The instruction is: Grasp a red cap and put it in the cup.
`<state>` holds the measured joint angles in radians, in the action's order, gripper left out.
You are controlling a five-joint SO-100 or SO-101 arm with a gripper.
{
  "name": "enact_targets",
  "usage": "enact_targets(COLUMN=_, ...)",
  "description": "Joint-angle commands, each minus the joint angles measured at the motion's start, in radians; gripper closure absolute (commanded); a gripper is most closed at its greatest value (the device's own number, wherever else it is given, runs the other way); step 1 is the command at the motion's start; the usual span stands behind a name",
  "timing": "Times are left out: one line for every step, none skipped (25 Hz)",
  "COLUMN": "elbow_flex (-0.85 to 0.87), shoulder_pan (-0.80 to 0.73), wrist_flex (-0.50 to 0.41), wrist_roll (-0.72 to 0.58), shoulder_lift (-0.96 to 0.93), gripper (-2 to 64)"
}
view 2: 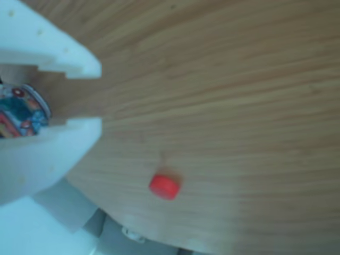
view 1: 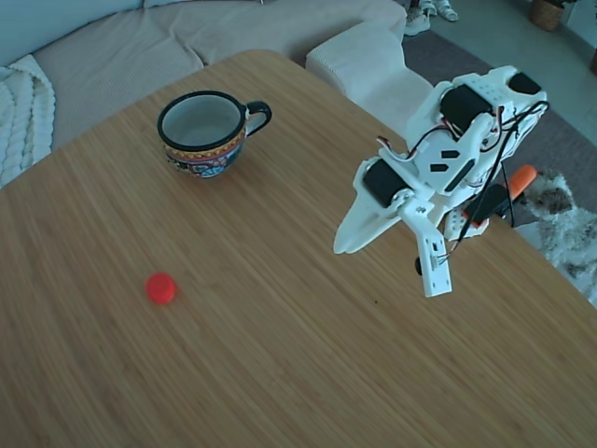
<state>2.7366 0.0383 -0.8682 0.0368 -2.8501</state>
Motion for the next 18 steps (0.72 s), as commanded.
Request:
enact_targets(elbow_flex=-0.127, shoulder_pan=0.006, wrist_flex=-0.044, wrist_roll=-0.002, shoulder_lift=0.000, gripper=55.8)
enact_targets(elbow_flex=-0.163, shoulder_pan=0.005, wrist_flex=-0.077, wrist_roll=-0.002, shoulder_lift=0.000, gripper=55.8)
enact_targets(elbow_flex=-0.201, shoulder_pan=0.003, wrist_flex=-0.100, wrist_roll=-0.002, shoulder_lift=0.000, gripper=55.8)
enact_targets(elbow_flex=-0.236, shoulder_pan=0.003, wrist_flex=-0.121, wrist_roll=-0.002, shoulder_lift=0.002, gripper=55.8)
enact_targets(elbow_flex=-0.272, shoulder_pan=0.003, wrist_flex=-0.140, wrist_roll=-0.002, shoulder_lift=0.002, gripper=55.8)
enact_targets(elbow_flex=-0.304, shoulder_pan=0.003, wrist_flex=-0.160, wrist_roll=-0.002, shoulder_lift=0.002, gripper=55.8)
enact_targets(elbow_flex=-0.337, shoulder_pan=0.003, wrist_flex=-0.175, wrist_roll=-0.002, shoulder_lift=0.003, gripper=55.7)
enact_targets(elbow_flex=-0.368, shoulder_pan=0.003, wrist_flex=-0.189, wrist_roll=-0.002, shoulder_lift=0.003, gripper=55.7)
enact_targets(elbow_flex=-0.399, shoulder_pan=0.003, wrist_flex=-0.202, wrist_roll=-0.002, shoulder_lift=0.006, gripper=55.7)
enact_targets(elbow_flex=-0.430, shoulder_pan=0.005, wrist_flex=-0.213, wrist_roll=-0.002, shoulder_lift=0.021, gripper=55.7)
enact_targets(elbow_flex=-0.463, shoulder_pan=0.009, wrist_flex=-0.221, wrist_roll=-0.002, shoulder_lift=0.051, gripper=55.7)
enact_targets(elbow_flex=-0.500, shoulder_pan=0.014, wrist_flex=-0.227, wrist_roll=-0.002, shoulder_lift=0.092, gripper=55.7)
enact_targets(elbow_flex=-0.537, shoulder_pan=0.015, wrist_flex=-0.227, wrist_roll=-0.002, shoulder_lift=0.143, gripper=55.7)
enact_targets(elbow_flex=-0.575, shoulder_pan=0.015, wrist_flex=-0.227, wrist_roll=-0.002, shoulder_lift=0.196, gripper=55.7)
enact_targets(elbow_flex=-0.617, shoulder_pan=0.017, wrist_flex=-0.227, wrist_roll=-0.002, shoulder_lift=0.255, gripper=55.7)
enact_targets(elbow_flex=-0.660, shoulder_pan=0.017, wrist_flex=-0.227, wrist_roll=-0.002, shoulder_lift=0.314, gripper=55.7)
enact_targets(elbow_flex=-0.704, shoulder_pan=0.021, wrist_flex=-0.227, wrist_roll=-0.002, shoulder_lift=0.374, gripper=55.7)
enact_targets(elbow_flex=-0.752, shoulder_pan=0.026, wrist_flex=-0.227, wrist_roll=-0.002, shoulder_lift=0.436, gripper=55.7)
